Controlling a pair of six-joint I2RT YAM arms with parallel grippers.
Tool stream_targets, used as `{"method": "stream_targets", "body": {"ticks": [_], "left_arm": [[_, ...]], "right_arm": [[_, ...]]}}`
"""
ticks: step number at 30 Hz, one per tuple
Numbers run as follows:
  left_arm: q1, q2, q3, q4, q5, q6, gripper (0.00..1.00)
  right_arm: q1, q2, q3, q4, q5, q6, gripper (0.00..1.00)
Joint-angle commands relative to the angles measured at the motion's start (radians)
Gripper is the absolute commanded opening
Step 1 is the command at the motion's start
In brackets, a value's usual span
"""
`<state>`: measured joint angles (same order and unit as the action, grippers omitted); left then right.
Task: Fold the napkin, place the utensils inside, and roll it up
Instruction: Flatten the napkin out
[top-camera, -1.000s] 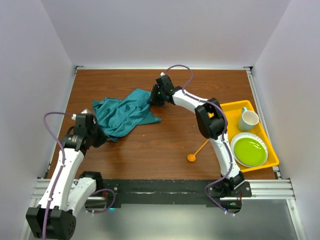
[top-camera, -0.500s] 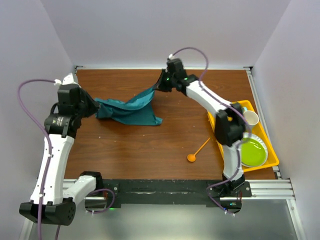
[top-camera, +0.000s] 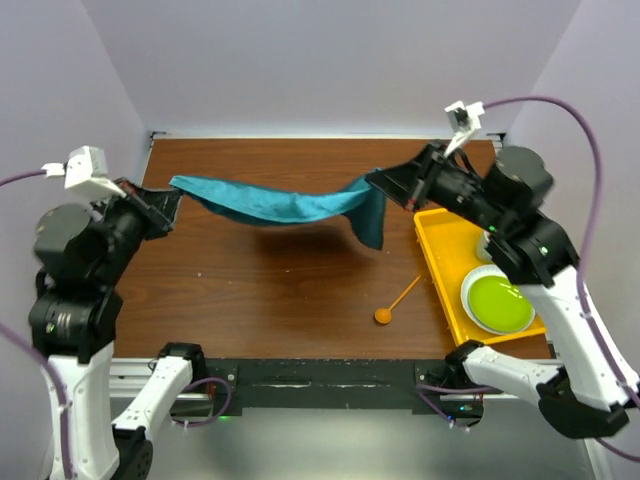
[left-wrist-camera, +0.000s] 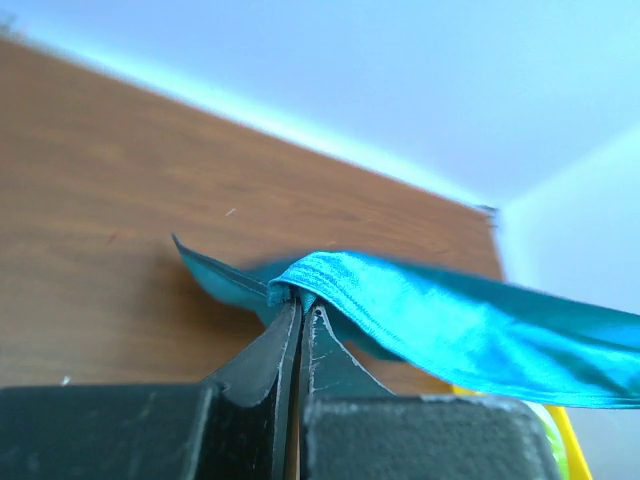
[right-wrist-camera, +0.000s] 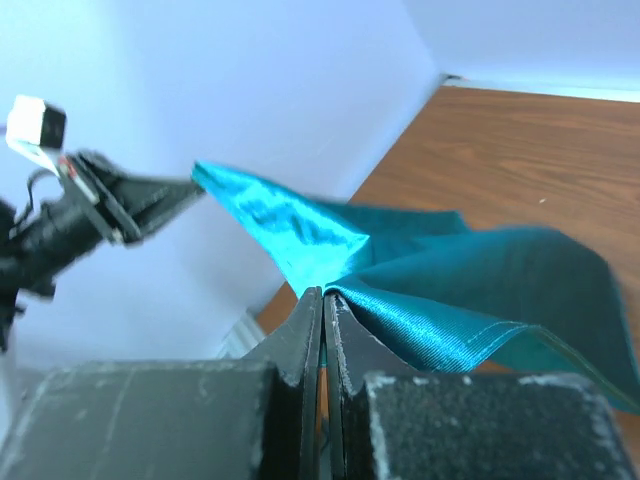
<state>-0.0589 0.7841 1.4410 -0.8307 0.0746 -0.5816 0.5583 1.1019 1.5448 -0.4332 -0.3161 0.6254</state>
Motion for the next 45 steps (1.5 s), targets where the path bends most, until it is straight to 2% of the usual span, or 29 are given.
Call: {"method": "stream_targets", "body": {"ticks": [1,4,8,11,12,14,15,17,18,20,21,24,25,26,27,28,29,30,31,32,33,34,35,40,42,45], "left_arm": [[0.004,-0.068,0.131,0.076,0.204,0.124,0.0],[0.004,-0.082,0.205,0.053,0.238,0.173,0.0],[0.004,-0.077,0.214,0.063,0.203,0.129,0.0],[0.004,-0.065,0.158,0.073,0.067,0.044,0.0],[0.004,-0.056,0.142,0.062,-0.046,0.02,0.0],[0.004,0.0,0.108,0.023,-0.149,-0.032,0.0],[0.004,0.024,0.073,0.016,-0.221,-0.038,0.0],[0.004,0.11,0.035,0.01,-0.269,-0.053,0.0],[0.004,0.142,0.0,0.013,-0.32,-0.063,0.0],[0.004,0.228,-0.066,0.092,-0.341,-0.061,0.0],[0.005,0.26,-0.133,0.12,-0.39,-0.067,0.0],[0.007,0.436,-0.165,0.228,-0.42,-0.077,0.0],[0.007,0.554,-0.156,0.254,-0.429,-0.066,0.0],[0.008,0.617,-0.145,0.309,-0.433,-0.031,0.04],[0.014,0.688,-0.108,0.324,-0.44,-0.014,0.12],[0.024,0.834,-0.07,0.331,-0.437,0.009,0.17],[0.048,0.912,-0.016,0.276,-0.424,0.023,0.26],[0.051,0.982,0.112,0.239,-0.436,0.037,0.3],[0.051,1.074,0.157,0.214,-0.452,0.078,0.39],[0.051,1.101,0.188,0.211,-0.45,0.101,0.57],[0.05,1.113,0.217,0.206,-0.491,0.112,0.62],[0.05,1.109,0.217,0.203,-0.502,0.117,0.69],[0.05,1.095,0.204,0.228,-0.503,0.143,0.86],[0.047,0.938,0.064,0.263,-0.429,0.195,0.89],[0.048,0.865,-0.048,0.312,-0.29,0.216,0.84],[0.047,0.79,-0.201,0.344,-0.093,0.154,0.66]], "right_arm": [[0.003,-0.117,-0.006,-0.128,-0.124,-0.044,0.0],[0.005,-0.161,0.032,-0.163,-0.118,-0.029,0.0],[0.005,-0.172,0.052,-0.151,-0.066,0.028,0.0],[0.005,-0.148,0.032,-0.13,0.027,0.08,0.0],[0.003,-0.119,0.031,-0.133,0.07,0.091,0.0],[0.003,-0.08,0.037,-0.163,0.158,0.123,0.0],[0.005,-0.03,0.047,-0.188,0.264,0.152,0.0],[0.003,0.054,0.101,-0.267,0.348,0.184,0.0],[0.0,0.156,0.122,-0.298,0.385,0.206,0.0],[-0.004,0.258,0.162,-0.312,0.384,0.194,0.0],[-0.006,0.374,0.175,-0.306,0.373,0.188,0.0],[-0.043,0.547,0.244,-0.303,0.35,0.166,0.0],[-0.067,0.664,0.3,-0.294,0.338,0.151,0.0],[-0.075,0.72,0.334,-0.291,0.342,0.125,0.0],[-0.092,0.774,0.375,-0.3,0.344,0.076,0.0],[-0.104,0.899,0.474,-0.306,0.316,0.039,0.24],[-0.113,0.956,0.542,-0.327,0.286,0.001,0.39],[-0.124,1.02,0.623,-0.429,0.27,-0.068,0.47],[-0.121,1.064,0.752,-0.467,0.252,-0.097,0.56],[-0.118,1.105,0.776,-0.487,0.253,-0.107,0.73],[-0.113,1.102,0.775,-0.493,0.247,-0.124,0.76],[-0.113,1.089,0.706,-0.469,0.239,-0.142,0.78],[-0.109,1.034,0.658,-0.446,0.258,-0.159,0.82],[-0.049,0.9,0.424,-0.431,0.276,-0.265,0.87],[-0.023,0.837,0.345,-0.405,0.249,-0.26,0.86],[-0.008,0.752,0.14,-0.337,0.238,-0.245,0.85]]}}
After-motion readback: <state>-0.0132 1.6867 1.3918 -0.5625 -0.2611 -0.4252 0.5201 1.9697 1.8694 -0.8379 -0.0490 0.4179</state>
